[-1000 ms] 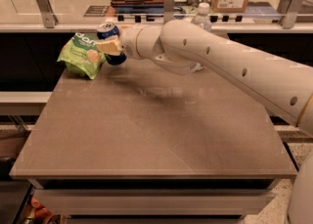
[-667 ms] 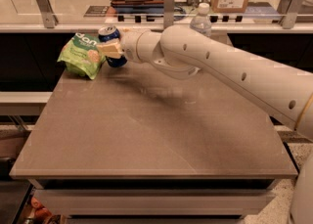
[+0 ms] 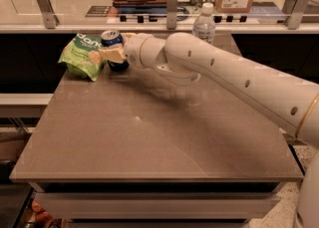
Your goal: Move pepsi can near green rice chip bag
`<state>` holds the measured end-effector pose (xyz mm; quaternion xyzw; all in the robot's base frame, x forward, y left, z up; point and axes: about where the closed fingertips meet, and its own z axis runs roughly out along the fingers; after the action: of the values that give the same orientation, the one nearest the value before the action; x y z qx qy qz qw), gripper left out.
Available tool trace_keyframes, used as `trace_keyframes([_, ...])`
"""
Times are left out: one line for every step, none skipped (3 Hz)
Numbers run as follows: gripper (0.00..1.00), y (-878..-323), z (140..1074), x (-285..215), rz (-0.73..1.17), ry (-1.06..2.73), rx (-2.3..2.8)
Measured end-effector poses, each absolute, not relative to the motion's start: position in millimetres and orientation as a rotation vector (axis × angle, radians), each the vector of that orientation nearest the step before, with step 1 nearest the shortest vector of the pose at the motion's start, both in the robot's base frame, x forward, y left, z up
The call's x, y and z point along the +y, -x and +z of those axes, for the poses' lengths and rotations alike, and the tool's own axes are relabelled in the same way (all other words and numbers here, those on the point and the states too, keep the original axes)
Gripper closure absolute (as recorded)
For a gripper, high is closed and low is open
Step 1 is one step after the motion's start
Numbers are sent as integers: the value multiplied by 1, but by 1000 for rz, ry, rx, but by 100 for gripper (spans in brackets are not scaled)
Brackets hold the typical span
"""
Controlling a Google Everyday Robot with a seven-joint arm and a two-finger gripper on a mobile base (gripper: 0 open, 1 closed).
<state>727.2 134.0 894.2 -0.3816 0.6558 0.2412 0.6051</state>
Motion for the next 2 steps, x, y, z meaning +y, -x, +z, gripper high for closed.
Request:
trace_keyframes([76, -726, 895, 136, 560, 885, 1516])
trace_keyframes([53, -726, 895, 139, 563, 888, 1514])
